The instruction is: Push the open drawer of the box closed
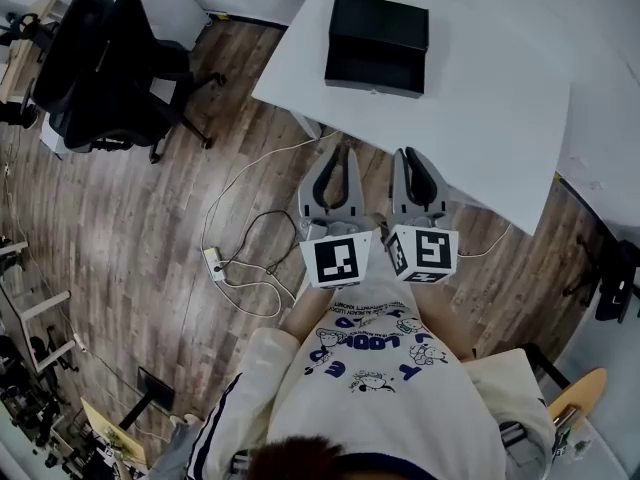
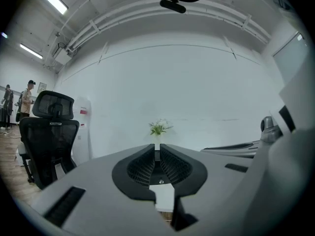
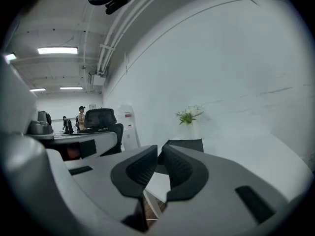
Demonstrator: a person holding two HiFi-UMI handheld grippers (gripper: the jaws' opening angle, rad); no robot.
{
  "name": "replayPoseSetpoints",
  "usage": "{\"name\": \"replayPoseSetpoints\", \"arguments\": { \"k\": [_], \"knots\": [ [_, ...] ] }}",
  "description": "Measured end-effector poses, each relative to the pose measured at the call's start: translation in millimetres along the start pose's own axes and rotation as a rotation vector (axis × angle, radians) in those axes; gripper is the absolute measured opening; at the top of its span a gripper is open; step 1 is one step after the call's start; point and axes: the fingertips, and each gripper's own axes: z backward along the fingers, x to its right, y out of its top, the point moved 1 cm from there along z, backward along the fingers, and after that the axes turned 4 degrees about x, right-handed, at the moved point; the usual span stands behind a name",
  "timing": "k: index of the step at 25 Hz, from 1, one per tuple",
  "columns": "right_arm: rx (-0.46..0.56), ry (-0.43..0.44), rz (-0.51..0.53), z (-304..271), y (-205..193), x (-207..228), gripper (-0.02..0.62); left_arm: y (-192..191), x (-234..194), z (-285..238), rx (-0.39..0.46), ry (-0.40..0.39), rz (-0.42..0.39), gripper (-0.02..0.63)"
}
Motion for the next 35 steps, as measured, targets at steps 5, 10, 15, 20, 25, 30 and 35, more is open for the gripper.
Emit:
{"name": "replayPoseSetpoints", "arguments": {
  "k": [5, 10, 15, 20, 25, 30, 35],
  "knots": [
    [-0.039, -0.009, -0.003, -12, -11, 3, 0.041, -10, -3, -13, -0.026, -0.01, 0.006, 0.041],
    [-0.063, -0.012, -0.005, -32, -18, 10, 0.041, -19, -11, -33, -0.048, 0.0, 0.013, 0.041],
    [-0.098, 0.012, -0.015, -53, -25, 17, 0.075, -24, -12, -54, -0.063, 0.004, 0.014, 0.041],
    [-0.146, 0.028, -0.032, -76, -38, 27, 0.087, -35, -13, -78, -0.093, 0.015, 0.017, 0.041],
    [-0.187, 0.046, -0.043, -99, -53, 34, 0.095, -56, -17, -100, -0.138, 0.025, 0.013, 0.041],
    [-0.224, 0.055, -0.057, -119, -67, 40, 0.104, -72, -20, -117, -0.166, 0.025, 0.022, 0.041],
    [-0.275, 0.054, -0.062, -137, -86, 49, 0.115, -88, -29, -131, -0.201, 0.031, 0.012, 0.041]
  ]
}}
